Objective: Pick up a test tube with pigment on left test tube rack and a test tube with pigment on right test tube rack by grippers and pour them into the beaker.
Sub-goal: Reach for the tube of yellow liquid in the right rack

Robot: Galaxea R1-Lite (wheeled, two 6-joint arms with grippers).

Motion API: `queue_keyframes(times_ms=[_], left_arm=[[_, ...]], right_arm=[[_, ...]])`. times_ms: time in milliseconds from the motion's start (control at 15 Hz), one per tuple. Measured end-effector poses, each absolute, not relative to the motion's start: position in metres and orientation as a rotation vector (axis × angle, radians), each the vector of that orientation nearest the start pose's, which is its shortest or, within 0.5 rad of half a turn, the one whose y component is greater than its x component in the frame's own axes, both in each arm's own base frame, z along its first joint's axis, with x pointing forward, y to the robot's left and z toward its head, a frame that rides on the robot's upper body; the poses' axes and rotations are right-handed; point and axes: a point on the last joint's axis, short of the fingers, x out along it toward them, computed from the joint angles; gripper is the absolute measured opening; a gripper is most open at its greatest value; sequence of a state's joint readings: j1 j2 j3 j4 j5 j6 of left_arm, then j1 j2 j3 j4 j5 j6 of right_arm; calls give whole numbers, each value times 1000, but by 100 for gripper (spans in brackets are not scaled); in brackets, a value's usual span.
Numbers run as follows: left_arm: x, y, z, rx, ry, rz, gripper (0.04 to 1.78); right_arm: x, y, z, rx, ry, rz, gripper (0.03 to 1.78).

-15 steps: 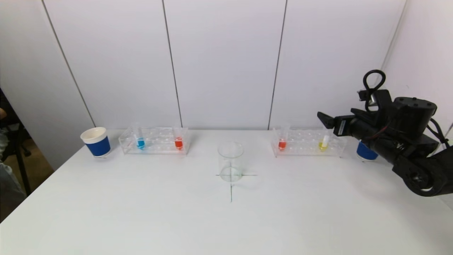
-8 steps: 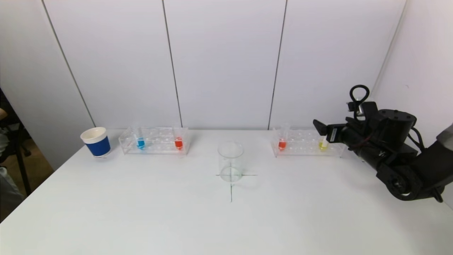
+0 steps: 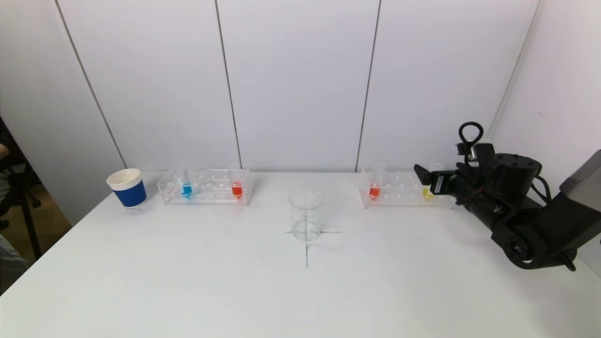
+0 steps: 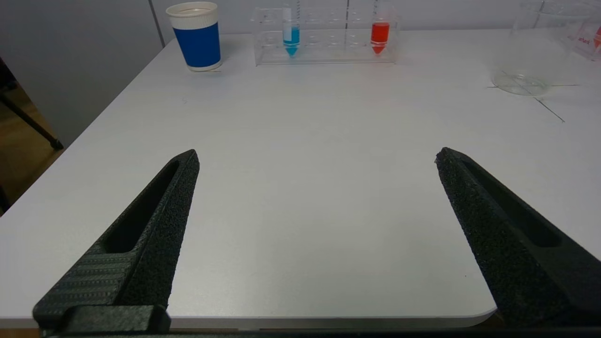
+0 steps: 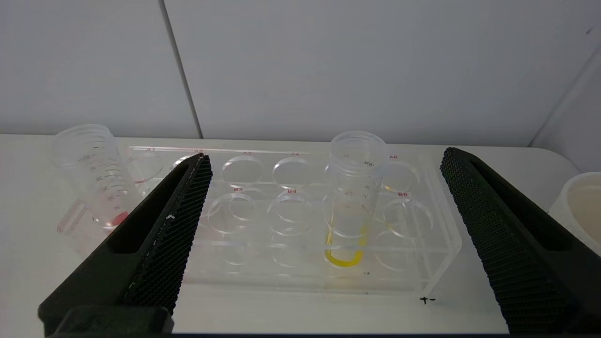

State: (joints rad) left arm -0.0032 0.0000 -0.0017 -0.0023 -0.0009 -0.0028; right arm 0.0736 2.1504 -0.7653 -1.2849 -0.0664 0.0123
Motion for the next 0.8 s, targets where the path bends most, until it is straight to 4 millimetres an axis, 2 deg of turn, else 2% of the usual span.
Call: queue_keyframes(times_ms=[800], left_arm=[[-23,0,76,-3,-4,-3,176]], right_arm=[[379,24,70,7,122,-2,177]])
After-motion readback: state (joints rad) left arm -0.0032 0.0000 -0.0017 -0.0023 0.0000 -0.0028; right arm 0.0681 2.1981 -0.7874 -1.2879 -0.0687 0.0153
